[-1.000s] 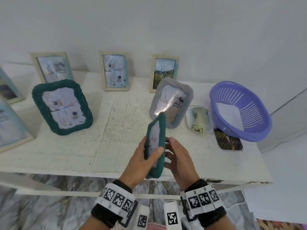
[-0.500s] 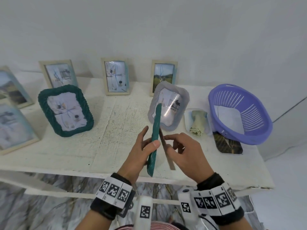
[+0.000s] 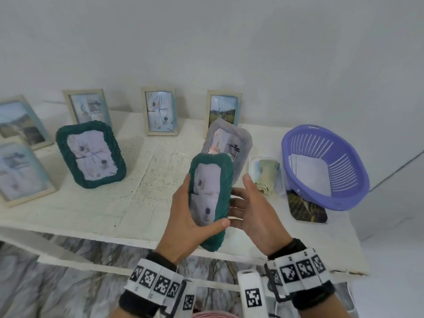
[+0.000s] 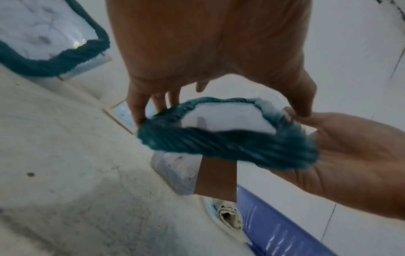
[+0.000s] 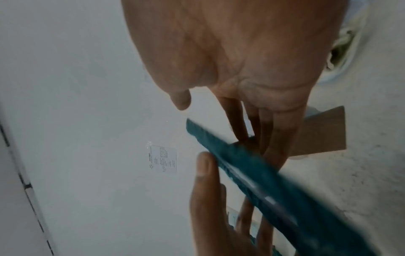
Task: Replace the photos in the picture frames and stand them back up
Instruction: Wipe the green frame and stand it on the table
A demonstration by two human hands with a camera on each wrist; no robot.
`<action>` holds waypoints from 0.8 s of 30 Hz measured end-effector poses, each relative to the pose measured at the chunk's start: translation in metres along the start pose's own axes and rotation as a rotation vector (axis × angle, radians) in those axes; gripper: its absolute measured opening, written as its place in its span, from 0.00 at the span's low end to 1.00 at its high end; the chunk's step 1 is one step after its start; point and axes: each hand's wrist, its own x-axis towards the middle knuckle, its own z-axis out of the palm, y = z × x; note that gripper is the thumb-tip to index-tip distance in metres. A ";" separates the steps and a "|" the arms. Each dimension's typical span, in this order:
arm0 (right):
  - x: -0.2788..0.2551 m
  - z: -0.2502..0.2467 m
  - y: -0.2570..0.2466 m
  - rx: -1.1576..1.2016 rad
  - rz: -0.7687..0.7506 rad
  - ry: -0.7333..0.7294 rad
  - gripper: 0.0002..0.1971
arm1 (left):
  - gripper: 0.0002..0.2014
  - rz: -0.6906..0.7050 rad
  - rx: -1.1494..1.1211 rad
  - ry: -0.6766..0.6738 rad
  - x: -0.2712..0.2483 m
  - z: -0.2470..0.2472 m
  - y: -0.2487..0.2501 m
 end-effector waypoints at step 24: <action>0.198 0.118 -0.009 -0.075 -0.021 -0.086 0.37 | 0.39 -0.404 -0.363 0.082 0.165 -0.162 -0.034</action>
